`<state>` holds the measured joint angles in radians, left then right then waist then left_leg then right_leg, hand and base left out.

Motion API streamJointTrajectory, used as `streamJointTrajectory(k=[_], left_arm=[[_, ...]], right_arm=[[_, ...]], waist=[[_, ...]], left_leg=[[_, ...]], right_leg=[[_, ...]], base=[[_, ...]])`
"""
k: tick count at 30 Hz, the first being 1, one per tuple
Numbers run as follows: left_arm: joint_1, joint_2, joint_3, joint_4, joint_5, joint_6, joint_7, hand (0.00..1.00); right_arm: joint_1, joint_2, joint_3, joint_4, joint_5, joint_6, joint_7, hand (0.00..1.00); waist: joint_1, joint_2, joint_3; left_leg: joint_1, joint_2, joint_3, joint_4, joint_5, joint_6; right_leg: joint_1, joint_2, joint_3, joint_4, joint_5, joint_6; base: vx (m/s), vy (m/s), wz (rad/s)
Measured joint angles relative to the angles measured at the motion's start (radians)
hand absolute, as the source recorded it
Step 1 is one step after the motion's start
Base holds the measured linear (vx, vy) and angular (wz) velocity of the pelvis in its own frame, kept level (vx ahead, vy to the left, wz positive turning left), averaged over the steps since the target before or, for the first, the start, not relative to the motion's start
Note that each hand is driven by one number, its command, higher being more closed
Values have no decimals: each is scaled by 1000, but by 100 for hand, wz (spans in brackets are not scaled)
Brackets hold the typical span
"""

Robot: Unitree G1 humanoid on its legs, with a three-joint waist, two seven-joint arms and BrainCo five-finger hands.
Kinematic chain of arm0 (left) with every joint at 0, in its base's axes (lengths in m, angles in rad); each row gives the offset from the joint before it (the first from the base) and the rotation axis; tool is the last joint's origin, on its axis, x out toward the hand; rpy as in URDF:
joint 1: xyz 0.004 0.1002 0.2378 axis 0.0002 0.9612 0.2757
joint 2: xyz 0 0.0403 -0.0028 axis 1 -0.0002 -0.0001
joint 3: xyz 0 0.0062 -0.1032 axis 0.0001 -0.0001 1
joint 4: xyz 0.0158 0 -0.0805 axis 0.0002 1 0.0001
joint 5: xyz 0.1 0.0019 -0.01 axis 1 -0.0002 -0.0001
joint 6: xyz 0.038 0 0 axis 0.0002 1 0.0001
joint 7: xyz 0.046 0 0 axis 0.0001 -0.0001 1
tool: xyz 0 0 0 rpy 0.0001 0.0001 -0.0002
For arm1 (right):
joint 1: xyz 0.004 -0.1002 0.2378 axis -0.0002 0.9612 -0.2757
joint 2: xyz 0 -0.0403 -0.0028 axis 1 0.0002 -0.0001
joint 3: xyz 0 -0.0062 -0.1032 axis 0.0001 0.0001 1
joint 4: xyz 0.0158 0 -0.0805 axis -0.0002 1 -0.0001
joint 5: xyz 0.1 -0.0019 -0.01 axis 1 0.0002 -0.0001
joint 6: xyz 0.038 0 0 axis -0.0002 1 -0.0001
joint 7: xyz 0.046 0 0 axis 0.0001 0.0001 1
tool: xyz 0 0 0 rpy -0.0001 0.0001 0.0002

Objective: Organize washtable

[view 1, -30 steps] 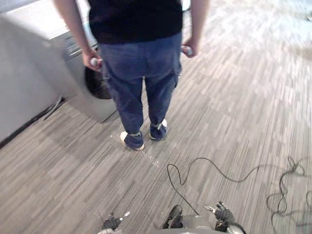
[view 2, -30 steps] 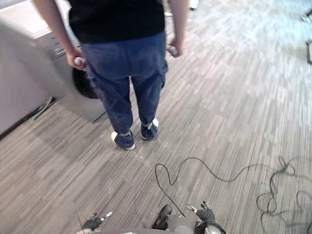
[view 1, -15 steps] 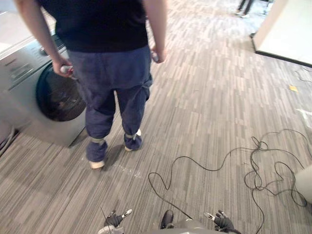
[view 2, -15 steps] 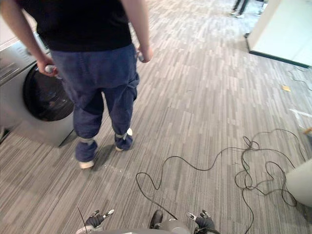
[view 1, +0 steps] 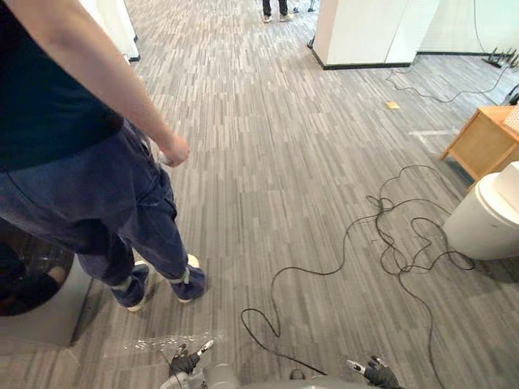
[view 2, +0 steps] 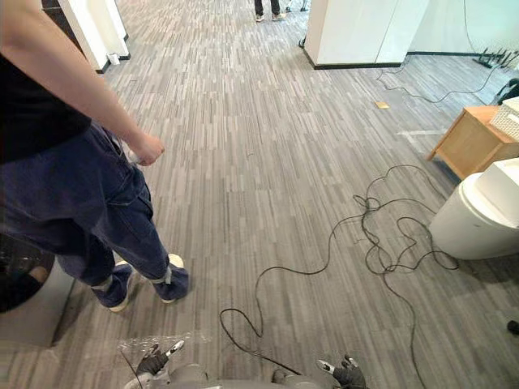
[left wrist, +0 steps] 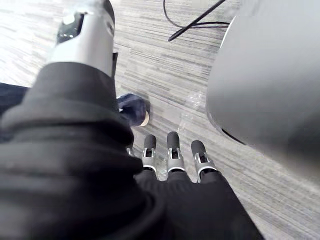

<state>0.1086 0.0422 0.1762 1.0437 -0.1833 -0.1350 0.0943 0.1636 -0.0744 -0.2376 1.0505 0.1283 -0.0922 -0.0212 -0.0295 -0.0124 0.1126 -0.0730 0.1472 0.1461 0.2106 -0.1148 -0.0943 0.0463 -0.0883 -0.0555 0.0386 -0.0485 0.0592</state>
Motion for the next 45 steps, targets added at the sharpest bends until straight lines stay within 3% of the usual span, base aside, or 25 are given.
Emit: streamJointTrajectory(k=[2,8,20,21,31,38,45], left_arm=[[0,20,-20,6,3,-1,-1,0],[-1,42,-100,47,23,0,-9,0],[11,51,-103,75,-123,-6,-32,0],[8,58,-136,76,-139,-6,-50,0],[10,60,-139,63,-138,-12,-48,0],[27,62,-175,21,-80,-54,-11,0],[30,68,-184,-11,-59,-71,3,0]], right_arm=[[1,19,-1,13,1,1,-1,0],[4,37,3,25,40,1,3,0],[3,39,7,74,62,-1,8,0],[-10,26,28,102,71,-1,25,0],[2,24,50,81,123,-18,24,0],[21,19,92,52,180,-57,-3,0],[15,22,100,20,189,-58,-22,0]], waist=[[6,-28,-9],[-10,-42,-38],[-8,-55,-46],[-7,-37,-39],[-11,-35,-39],[-13,-37,-35],[-10,-44,-7]], left_leg=[[56,-56,33,-74,18,28],[155,-125,73,-245,71,57],[225,-122,56,-305,101,50],[211,-115,35,-314,130,43],[185,-105,62,-314,128,42],[170,-94,76,-314,122,32],[163,-99,88,-313,116,39]], right_leg=[[5,-52,20,0,2,23],[2,-95,48,-9,7,59],[56,-88,-14,-20,10,64],[89,-80,-54,-77,33,69],[51,-71,-35,-77,34,64],[36,-60,-30,-78,37,61],[13,-69,-28,-72,34,66]], base=[[86,264,-27],[64,123,-23],[-14,-18,4],[0,0,0],[0,-9,-6],[23,-40,-6],[-27,-14,-3]])
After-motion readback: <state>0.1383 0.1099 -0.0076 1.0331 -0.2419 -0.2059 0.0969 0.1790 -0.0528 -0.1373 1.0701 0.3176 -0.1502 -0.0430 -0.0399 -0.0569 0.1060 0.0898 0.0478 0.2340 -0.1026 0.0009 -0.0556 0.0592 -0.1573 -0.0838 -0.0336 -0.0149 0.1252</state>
